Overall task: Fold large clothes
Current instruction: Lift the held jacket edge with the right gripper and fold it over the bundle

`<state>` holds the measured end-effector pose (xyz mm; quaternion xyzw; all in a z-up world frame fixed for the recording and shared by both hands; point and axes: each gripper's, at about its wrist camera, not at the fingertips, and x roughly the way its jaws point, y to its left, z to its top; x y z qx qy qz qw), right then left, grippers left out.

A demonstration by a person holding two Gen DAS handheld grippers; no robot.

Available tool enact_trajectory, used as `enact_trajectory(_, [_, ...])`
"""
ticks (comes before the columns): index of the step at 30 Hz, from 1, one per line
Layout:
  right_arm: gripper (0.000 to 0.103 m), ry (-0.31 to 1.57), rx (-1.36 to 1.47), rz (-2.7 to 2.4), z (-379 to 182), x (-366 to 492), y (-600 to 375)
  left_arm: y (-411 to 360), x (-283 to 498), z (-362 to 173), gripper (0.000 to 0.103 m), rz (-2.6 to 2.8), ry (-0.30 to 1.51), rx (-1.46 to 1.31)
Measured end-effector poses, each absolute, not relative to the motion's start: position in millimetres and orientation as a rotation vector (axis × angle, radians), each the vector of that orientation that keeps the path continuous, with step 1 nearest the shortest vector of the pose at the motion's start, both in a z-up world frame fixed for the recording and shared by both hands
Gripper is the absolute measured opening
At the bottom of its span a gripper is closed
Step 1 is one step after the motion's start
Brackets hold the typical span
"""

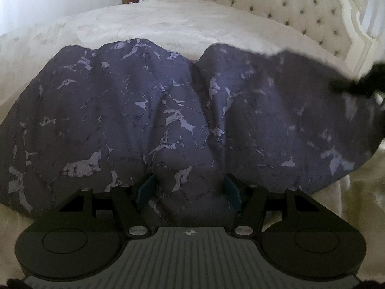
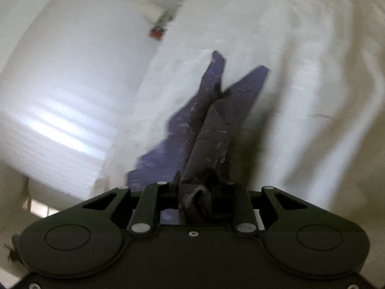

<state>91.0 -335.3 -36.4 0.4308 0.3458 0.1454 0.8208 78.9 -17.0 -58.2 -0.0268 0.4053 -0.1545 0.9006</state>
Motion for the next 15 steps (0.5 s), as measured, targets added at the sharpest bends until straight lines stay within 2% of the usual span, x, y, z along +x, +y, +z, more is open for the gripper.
enact_trajectory(7, [0.033, 0.723, 0.901, 0.575, 13.4, 123.8, -253.9, 6.5, 77.7, -53.2, 0.059, -0.334, 0.897, -0.166])
enact_trajectory(15, [0.034, 0.878, 0.780, 0.770, -3.4, 185.1, -121.7, 50.6, 60.7, -46.8, 0.057, -0.309, 0.947, -0.293])
